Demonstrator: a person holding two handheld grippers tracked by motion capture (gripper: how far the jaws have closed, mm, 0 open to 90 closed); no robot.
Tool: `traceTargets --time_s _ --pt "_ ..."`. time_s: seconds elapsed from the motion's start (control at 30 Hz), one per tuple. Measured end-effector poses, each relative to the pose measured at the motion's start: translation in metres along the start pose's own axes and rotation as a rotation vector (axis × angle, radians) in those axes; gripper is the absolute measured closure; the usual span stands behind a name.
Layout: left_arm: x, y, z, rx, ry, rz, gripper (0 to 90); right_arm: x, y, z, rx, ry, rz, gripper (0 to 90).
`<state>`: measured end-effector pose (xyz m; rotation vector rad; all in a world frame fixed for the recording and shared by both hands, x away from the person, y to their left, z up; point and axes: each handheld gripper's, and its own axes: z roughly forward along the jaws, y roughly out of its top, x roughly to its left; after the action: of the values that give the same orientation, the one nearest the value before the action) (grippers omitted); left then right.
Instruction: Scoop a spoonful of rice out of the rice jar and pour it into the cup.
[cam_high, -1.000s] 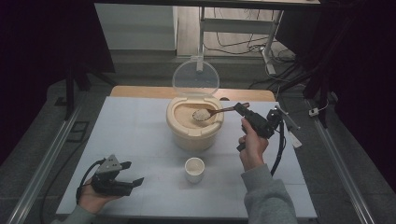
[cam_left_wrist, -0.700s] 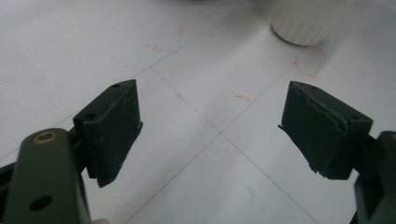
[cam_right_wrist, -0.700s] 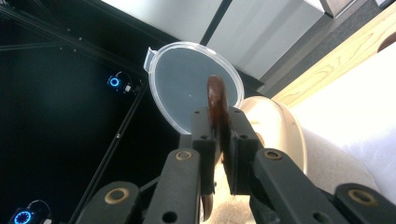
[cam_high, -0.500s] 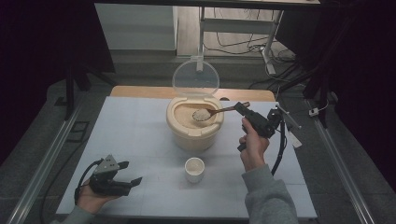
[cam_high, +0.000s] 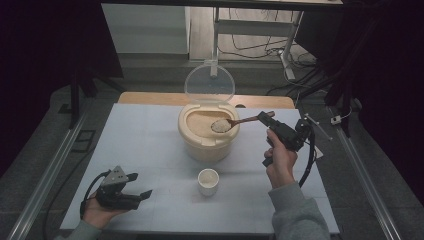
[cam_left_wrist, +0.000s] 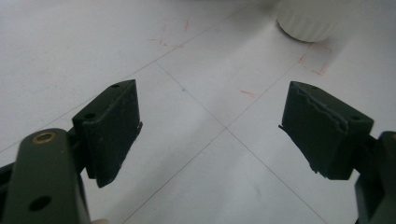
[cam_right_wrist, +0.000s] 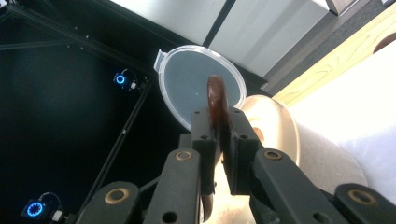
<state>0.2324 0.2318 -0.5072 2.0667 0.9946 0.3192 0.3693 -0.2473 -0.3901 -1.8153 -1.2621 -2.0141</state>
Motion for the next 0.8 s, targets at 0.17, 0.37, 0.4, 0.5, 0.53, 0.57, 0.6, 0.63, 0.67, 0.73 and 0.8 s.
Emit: traceTargets --time_s 0.17,0.37,0.4,0.5,0.53,0.57,0.6,0.63,0.67,0.73,0.8 --pt "0.001 0.000 0.001 0.003 -0.001 -0.002 19.3 0.001 -0.004 -0.010 0.029 0.003 0.004 83.8" --pt "0.001 0.001 0.002 0.005 -0.003 -0.002 19.3 -0.003 -0.014 -0.020 0.081 0.006 0.002 83.8" --pt "0.001 0.001 0.003 0.006 -0.004 -0.001 19.4 -0.003 -0.016 -0.021 0.088 0.008 -0.001 83.8" --pt "0.001 0.001 0.003 0.008 -0.005 -0.001 19.4 -0.004 -0.024 -0.025 0.123 0.014 -0.009 83.8" --pt "0.001 0.001 0.003 0.009 -0.005 -0.002 19.4 -0.005 -0.026 -0.025 0.135 0.017 -0.010 83.8" --pt "0.001 0.001 0.003 0.008 -0.004 -0.003 19.4 -0.006 -0.029 -0.026 0.151 0.019 -0.008 83.8" --pt "0.001 0.000 0.003 0.008 -0.004 -0.003 19.4 -0.007 -0.031 -0.027 0.163 0.021 -0.010 83.7" --pt "0.001 0.000 0.003 0.007 -0.004 -0.005 19.4 -0.008 -0.034 -0.027 0.174 0.019 -0.015 83.8" --pt "0.001 0.000 0.003 0.008 -0.004 -0.006 19.4 -0.010 -0.037 -0.028 0.185 0.020 -0.013 83.7" --pt "0.001 0.000 0.003 0.008 -0.004 -0.006 19.4 -0.014 -0.042 -0.029 0.205 0.011 -0.021 83.8" --pt "0.001 0.000 0.003 0.009 -0.004 -0.006 19.4 -0.018 -0.048 -0.029 0.233 -0.002 -0.029 83.8"
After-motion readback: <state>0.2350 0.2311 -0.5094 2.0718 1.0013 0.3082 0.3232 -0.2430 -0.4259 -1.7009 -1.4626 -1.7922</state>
